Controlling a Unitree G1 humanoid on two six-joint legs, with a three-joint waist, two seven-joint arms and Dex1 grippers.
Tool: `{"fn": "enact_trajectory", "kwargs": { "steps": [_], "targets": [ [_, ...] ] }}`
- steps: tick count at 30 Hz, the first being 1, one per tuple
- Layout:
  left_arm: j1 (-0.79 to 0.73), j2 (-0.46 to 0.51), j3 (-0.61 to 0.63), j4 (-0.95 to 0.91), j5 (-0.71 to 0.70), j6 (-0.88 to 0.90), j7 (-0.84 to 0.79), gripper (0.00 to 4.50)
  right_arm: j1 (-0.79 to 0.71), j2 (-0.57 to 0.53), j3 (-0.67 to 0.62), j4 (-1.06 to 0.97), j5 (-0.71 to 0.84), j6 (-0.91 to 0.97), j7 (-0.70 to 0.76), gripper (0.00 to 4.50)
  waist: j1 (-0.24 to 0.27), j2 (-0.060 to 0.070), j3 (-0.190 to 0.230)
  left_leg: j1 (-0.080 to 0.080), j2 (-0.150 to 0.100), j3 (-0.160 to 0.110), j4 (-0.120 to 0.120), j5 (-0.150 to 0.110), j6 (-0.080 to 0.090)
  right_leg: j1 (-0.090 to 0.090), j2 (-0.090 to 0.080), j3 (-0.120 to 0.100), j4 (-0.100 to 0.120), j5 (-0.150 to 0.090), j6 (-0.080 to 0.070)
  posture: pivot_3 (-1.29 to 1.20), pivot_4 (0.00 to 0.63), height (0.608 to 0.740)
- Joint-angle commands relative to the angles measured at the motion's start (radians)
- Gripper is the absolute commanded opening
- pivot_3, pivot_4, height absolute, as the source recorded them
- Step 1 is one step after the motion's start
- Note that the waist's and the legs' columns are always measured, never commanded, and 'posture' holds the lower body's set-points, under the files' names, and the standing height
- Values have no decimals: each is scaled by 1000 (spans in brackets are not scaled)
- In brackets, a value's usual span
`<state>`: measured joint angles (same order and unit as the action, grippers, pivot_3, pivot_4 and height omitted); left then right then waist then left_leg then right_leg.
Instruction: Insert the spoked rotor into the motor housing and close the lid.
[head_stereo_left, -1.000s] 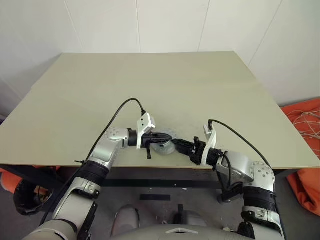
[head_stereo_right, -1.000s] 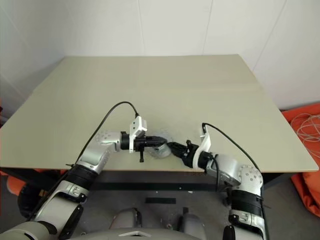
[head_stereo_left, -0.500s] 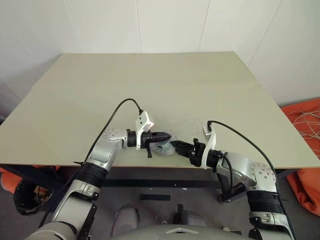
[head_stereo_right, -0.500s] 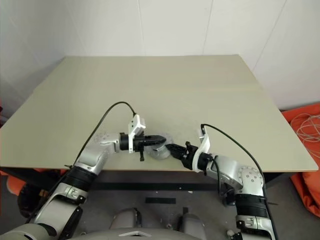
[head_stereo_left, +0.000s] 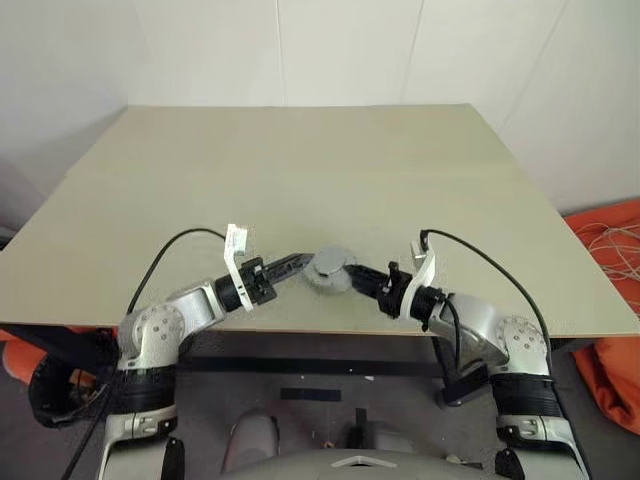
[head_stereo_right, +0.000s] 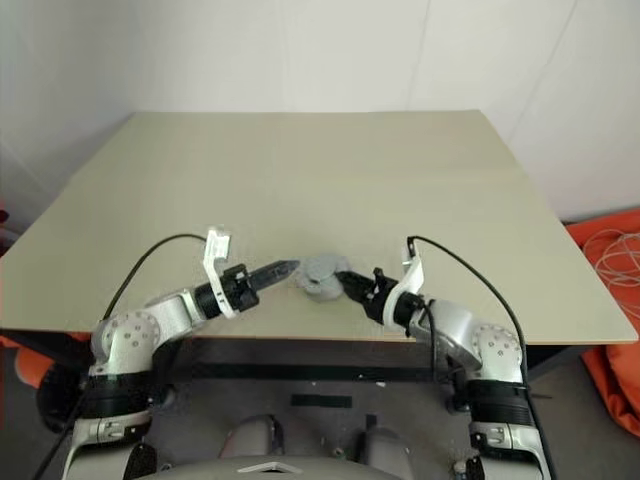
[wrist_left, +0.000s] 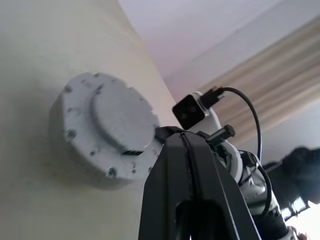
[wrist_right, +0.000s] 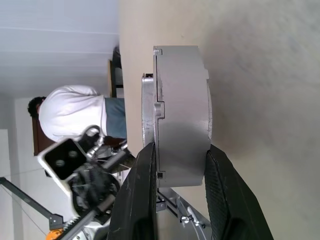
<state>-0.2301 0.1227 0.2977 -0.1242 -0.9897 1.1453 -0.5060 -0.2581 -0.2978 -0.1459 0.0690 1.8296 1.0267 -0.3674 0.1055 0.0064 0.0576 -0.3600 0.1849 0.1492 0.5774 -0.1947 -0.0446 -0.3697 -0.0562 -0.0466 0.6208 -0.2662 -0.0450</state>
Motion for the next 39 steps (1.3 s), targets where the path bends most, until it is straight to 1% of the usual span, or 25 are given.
{"fn": "enact_trajectory", "kwargs": {
  "steps": [1,4,7,11,13,16,19,21,27,33,39],
  "targets": [
    [-24,-37,79,-7,-111,35,136,0,-37,5,-14,-32,38,-9,32,1081,5,-1,0,-1,0,0,0,0,0,0,0,-1,0,0,1,0,0,740],
    [-29,-58,104,4,-164,43,206,0,-51,6,-11,-39,45,-15,22,1081,9,-1,0,-3,0,-1,1,0,0,0,0,-1,-1,3,4,0,0,740],
    [-43,-83,138,39,-231,34,273,604,-66,14,-4,-50,43,-19,25,1081,16,-1,0,-5,0,-2,1,0,0,-1,0,-3,-2,3,6,0,0,740],
    [-29,-93,158,44,-350,48,339,1944,-81,16,-8,-48,42,-23,26,1081,19,-1,0,-6,0,-2,1,0,1,-1,0,-4,-2,4,6,0,0,740],
    [-11,-90,162,51,-411,53,377,2536,-88,14,-10,-44,40,-25,27,1081,20,-1,0,-6,0,-2,1,0,1,-1,0,-4,-2,4,6,0,0,740],
    [16,-82,160,59,-500,46,439,3588,-97,12,-12,-39,38,-26,30,1081,21,-1,0,-7,0,-3,1,-1,1,-1,0,-4,-2,4,7,0,0,740],
    [53,-68,143,65,-586,41,504,4500,-116,12,-15,-37,41,-31,30,1081,20,-1,0,-6,0,-3,1,-1,1,-1,0,-4,-2,2,10,0,0,740],
    [73,-57,125,66,-625,36,538,4500,-129,14,-16,-34,43,-35,29,1081,20,-1,0,-6,0,-3,1,-1,1,-1,0,-5,-3,1,14,0,0,740],
    [82,-33,69,81,-707,1,577,4500,-153,31,4,-64,70,-37,12,1081,21,-1,0,-6,0,-3,3,0,1,0,0,-5,-3,1,16,0,0,740],
    [51,-13,17,113,-736,-22,529,4500,-161,32,22,-85,90,-40,-6,1081,21,-1,0,-6,0,-3,3,0,1,1,0,-5,-3,2,18,0,0,740],
    [24,-18,-4,177,-715,-51,468,4500,-154,32,51,-107,113,-35,-18,1081,21,-1,0,-5,-1,-3,4,0,0,1,-1,-5,-4,4,20,0,0,740]
  ]
}}
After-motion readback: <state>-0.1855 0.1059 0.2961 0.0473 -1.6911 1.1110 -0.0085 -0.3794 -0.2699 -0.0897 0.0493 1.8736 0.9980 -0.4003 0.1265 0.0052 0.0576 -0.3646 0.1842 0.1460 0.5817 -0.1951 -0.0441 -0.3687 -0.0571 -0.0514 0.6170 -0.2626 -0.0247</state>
